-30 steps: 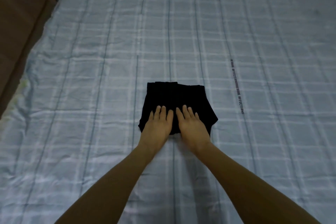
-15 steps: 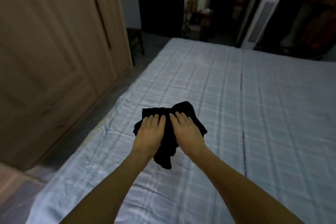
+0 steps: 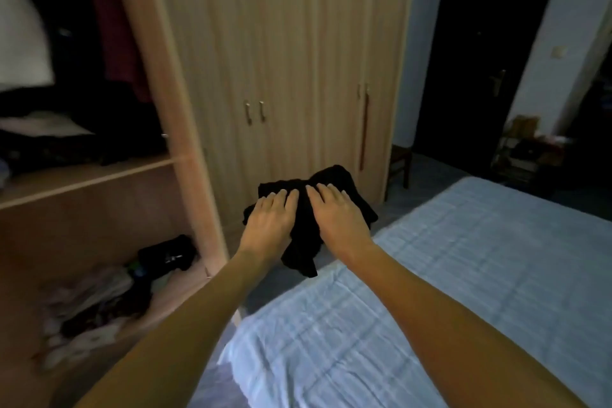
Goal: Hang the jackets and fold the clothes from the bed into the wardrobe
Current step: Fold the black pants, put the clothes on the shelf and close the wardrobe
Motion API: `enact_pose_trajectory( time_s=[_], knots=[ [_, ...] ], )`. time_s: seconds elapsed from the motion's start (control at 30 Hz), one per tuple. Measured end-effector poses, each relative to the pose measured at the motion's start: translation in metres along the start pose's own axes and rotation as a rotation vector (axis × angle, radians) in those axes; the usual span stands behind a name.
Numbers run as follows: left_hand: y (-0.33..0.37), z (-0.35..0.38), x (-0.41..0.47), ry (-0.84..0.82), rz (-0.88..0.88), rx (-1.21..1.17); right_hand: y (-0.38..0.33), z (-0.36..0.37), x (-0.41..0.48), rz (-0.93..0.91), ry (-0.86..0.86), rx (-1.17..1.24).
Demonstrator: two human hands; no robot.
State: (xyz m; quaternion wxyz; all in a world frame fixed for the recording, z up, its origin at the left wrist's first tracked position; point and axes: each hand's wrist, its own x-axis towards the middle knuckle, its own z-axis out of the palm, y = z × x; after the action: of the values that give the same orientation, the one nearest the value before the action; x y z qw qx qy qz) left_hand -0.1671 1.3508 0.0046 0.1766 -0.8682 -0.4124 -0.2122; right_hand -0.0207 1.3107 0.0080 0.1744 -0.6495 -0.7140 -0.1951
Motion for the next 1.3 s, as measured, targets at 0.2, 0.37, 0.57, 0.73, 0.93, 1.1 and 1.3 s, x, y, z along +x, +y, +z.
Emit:
enact_pose_trajectory(
  time_s=[0.2, 0.37, 0.57, 0.73, 0.93, 1.1, 1.3],
  knots=[
    [-0.092, -0.072, -0.057, -0.01, -0.204, 0.111, -0.113, -0.021, 0.052, -0.212, 0.01, 0.135],
    [-0.175, -0.116, -0.099, -0.011, -0.326, 0.217, -0.209, -0.029, 0.097, -0.344, 0.041, 0.219],
    [-0.277, -0.147, -0.146, -0.011, -0.47, 0.307, -0.323, -0.027, 0.151, -0.491, 0.083, 0.259],
    [-0.366, -0.153, -0.179, -0.026, -0.563, 0.35, -0.412, -0.017, 0.193, -0.565, 0.096, 0.263],
    [-0.451, -0.152, -0.201, -0.01, -0.603, 0.355, -0.491, 0.003, 0.239, -0.598, 0.106, 0.266],
    [-0.509, -0.132, -0.201, -0.009, -0.637, 0.325, -0.528, 0.026, 0.278, -0.641, 0.091, 0.282],
    [-0.572, -0.099, -0.173, -0.048, -0.648, 0.344, -0.553, 0.077, 0.343, -0.645, 0.095, 0.312]
  ],
)
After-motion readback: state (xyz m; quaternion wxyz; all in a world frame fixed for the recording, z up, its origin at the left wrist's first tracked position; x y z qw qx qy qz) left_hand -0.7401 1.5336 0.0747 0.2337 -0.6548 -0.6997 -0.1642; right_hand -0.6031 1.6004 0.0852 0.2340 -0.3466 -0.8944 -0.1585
